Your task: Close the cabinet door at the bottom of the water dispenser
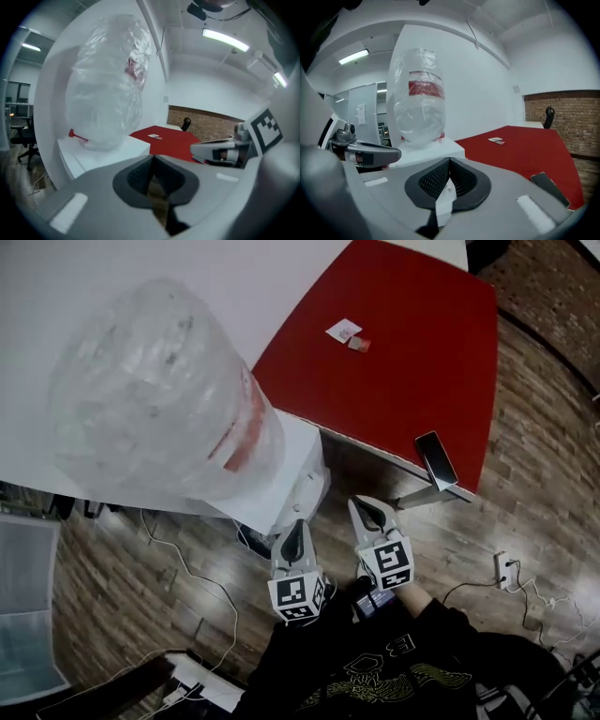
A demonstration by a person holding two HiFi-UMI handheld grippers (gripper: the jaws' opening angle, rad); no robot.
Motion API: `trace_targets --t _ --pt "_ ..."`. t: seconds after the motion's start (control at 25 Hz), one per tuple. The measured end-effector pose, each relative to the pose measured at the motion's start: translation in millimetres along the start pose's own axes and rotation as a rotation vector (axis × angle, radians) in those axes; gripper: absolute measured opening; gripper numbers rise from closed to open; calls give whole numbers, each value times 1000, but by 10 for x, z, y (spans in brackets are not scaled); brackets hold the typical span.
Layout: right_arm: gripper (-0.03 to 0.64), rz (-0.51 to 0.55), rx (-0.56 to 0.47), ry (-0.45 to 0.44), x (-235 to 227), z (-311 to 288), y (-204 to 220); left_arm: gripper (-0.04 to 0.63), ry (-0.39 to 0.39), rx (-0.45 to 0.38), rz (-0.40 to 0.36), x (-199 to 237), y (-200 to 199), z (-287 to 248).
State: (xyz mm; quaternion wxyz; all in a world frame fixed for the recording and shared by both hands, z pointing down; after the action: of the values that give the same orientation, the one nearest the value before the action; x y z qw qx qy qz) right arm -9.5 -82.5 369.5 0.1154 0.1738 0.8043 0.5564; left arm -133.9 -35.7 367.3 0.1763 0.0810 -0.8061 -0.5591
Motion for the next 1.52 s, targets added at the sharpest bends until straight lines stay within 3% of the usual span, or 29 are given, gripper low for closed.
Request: trace_targets --t 0.24,0.56,0.84,1.12,1.52 --pt "-2 39 -214 14 127 371 -747 8 -28 -93 -1 53 -528 406" --pt "-6 28 -276 13 296 694 -1142 8 -21 -211 -42 -18 -988 743" --pt "-6 52 -349 26 334 825 -1433 8 -37 -297 -121 -81 -1331 817" --pt "-6 28 -386 -1 415 868 -1516 8 -54 -297 -144 -50 -1367 802" --pt "-8 102 -378 17 437 783 -1509 8 -65 -290 -148 13 -1377 759"
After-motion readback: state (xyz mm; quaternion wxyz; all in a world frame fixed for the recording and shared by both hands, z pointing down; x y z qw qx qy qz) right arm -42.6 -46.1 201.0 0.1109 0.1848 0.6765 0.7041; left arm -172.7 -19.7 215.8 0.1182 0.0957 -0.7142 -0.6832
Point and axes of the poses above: the fingertips, and each gripper's own axes: z backward along the fingers, x to its left, y out of its underside, the point moved 2 cm from there along z, backward along the fingers, and after that the axes turned 12 degrees about y, right-handed, at the moved point
